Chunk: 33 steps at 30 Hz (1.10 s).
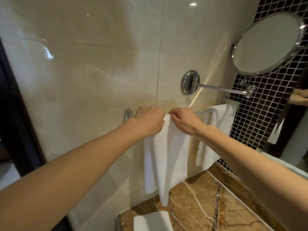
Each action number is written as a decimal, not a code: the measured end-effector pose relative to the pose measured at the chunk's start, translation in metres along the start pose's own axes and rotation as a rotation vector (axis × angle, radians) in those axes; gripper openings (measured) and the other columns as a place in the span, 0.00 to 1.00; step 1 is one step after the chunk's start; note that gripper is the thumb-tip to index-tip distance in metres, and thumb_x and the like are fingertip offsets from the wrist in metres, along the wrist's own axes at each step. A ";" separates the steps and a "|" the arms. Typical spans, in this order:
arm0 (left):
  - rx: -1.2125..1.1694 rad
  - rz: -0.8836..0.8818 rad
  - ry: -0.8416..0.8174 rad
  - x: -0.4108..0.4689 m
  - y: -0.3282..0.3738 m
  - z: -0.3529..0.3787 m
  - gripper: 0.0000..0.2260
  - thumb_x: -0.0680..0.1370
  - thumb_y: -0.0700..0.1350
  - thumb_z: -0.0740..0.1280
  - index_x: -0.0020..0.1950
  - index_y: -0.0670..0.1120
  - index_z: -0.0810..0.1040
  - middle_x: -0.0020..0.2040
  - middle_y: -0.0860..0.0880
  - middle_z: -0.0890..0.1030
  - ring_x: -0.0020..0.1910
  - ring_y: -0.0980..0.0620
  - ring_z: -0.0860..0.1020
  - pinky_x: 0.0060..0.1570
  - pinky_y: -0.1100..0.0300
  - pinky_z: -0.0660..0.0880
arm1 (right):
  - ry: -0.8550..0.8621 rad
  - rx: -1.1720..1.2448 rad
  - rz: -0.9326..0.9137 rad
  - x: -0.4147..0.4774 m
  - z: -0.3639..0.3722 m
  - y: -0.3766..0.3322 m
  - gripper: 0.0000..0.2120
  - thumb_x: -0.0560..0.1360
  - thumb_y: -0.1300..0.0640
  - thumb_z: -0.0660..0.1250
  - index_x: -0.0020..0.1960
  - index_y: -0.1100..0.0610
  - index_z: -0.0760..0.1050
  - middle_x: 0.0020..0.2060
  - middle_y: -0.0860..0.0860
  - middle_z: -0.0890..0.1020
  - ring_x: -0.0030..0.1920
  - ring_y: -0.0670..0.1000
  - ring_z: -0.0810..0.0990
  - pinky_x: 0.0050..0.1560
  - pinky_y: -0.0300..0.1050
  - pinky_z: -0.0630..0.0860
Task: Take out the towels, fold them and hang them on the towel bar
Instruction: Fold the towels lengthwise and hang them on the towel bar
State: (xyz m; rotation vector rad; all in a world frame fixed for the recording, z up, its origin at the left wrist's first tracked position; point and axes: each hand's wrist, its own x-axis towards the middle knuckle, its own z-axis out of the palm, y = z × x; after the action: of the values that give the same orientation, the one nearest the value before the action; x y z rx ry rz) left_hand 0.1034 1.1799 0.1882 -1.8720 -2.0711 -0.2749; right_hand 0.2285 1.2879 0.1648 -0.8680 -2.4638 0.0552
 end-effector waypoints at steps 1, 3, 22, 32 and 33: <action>0.031 0.016 0.041 -0.002 0.000 0.000 0.12 0.79 0.46 0.58 0.36 0.47 0.63 0.45 0.43 0.76 0.35 0.45 0.67 0.35 0.55 0.59 | -0.006 -0.009 0.000 0.000 -0.001 0.000 0.13 0.77 0.59 0.55 0.48 0.61 0.79 0.45 0.58 0.83 0.46 0.61 0.78 0.47 0.53 0.74; 0.061 0.056 0.158 -0.008 0.002 0.001 0.09 0.78 0.45 0.58 0.38 0.47 0.67 0.47 0.43 0.79 0.41 0.42 0.73 0.32 0.56 0.57 | 0.007 -0.021 -0.010 0.000 -0.004 -0.002 0.13 0.76 0.58 0.56 0.51 0.60 0.79 0.47 0.59 0.83 0.48 0.61 0.79 0.49 0.53 0.75; -0.589 -0.109 0.287 -0.091 0.005 0.117 0.12 0.77 0.48 0.64 0.59 0.47 0.76 0.46 0.50 0.77 0.46 0.46 0.77 0.42 0.56 0.71 | 0.052 -0.003 -0.121 -0.006 0.004 -0.025 0.14 0.78 0.53 0.60 0.60 0.55 0.79 0.54 0.58 0.83 0.55 0.61 0.78 0.53 0.48 0.71; -0.851 -0.450 0.025 -0.110 0.012 0.212 0.24 0.69 0.59 0.72 0.60 0.50 0.73 0.65 0.47 0.60 0.67 0.45 0.65 0.65 0.53 0.63 | 0.127 0.020 -0.112 -0.002 0.013 -0.032 0.18 0.79 0.50 0.57 0.63 0.56 0.75 0.60 0.54 0.80 0.58 0.57 0.78 0.57 0.47 0.70; -0.859 -0.452 -0.012 -0.113 0.015 0.221 0.25 0.68 0.60 0.73 0.61 0.51 0.74 0.68 0.47 0.58 0.69 0.45 0.63 0.67 0.52 0.61 | 0.098 0.030 -0.113 -0.001 0.013 -0.033 0.17 0.79 0.50 0.57 0.62 0.56 0.76 0.59 0.54 0.81 0.57 0.57 0.78 0.57 0.48 0.71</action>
State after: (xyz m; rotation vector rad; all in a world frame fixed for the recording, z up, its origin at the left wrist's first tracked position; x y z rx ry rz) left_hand 0.1009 1.1569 -0.0591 -1.7176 -2.6017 -1.4562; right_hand 0.2037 1.2630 0.1604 -0.7010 -2.4091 0.0090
